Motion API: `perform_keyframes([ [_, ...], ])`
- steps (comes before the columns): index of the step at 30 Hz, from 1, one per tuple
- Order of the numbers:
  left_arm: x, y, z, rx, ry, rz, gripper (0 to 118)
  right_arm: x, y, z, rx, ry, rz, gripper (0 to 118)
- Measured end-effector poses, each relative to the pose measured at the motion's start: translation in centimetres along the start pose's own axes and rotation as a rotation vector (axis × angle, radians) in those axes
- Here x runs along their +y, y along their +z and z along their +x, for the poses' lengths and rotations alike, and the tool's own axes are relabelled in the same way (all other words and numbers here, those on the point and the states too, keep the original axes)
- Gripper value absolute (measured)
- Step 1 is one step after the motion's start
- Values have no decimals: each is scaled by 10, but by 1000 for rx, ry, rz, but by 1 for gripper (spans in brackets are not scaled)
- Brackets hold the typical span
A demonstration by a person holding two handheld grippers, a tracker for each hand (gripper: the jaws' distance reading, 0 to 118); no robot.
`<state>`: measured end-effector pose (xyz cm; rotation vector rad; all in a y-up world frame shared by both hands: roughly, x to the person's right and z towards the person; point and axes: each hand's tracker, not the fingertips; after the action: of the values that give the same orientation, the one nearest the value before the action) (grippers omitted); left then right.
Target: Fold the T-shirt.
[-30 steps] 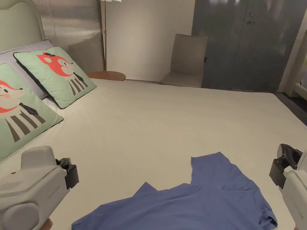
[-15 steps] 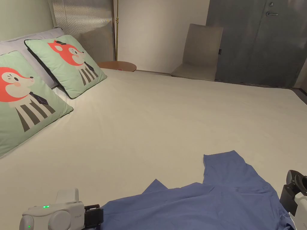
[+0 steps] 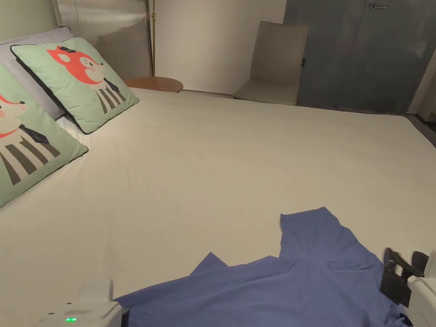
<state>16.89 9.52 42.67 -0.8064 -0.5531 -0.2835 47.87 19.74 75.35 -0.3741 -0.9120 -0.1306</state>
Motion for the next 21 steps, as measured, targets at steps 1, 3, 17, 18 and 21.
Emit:
perform_keyframes([
  [1,1,5,-4,-14,26,11,6,0,-14,7,18,-11,-45,110],
  [3,5,12,-9,-21,61,25,6,-3,-39,17,7,-10,-113,117],
  [17,13,46,1,-34,86,78,5,-36,-206,57,-32,-83,-534,97],
  [18,14,47,2,-32,86,81,5,-39,-210,56,-33,-78,-546,92],
  [21,17,46,5,-30,80,85,5,-42,-202,50,-28,-49,-501,65],
])
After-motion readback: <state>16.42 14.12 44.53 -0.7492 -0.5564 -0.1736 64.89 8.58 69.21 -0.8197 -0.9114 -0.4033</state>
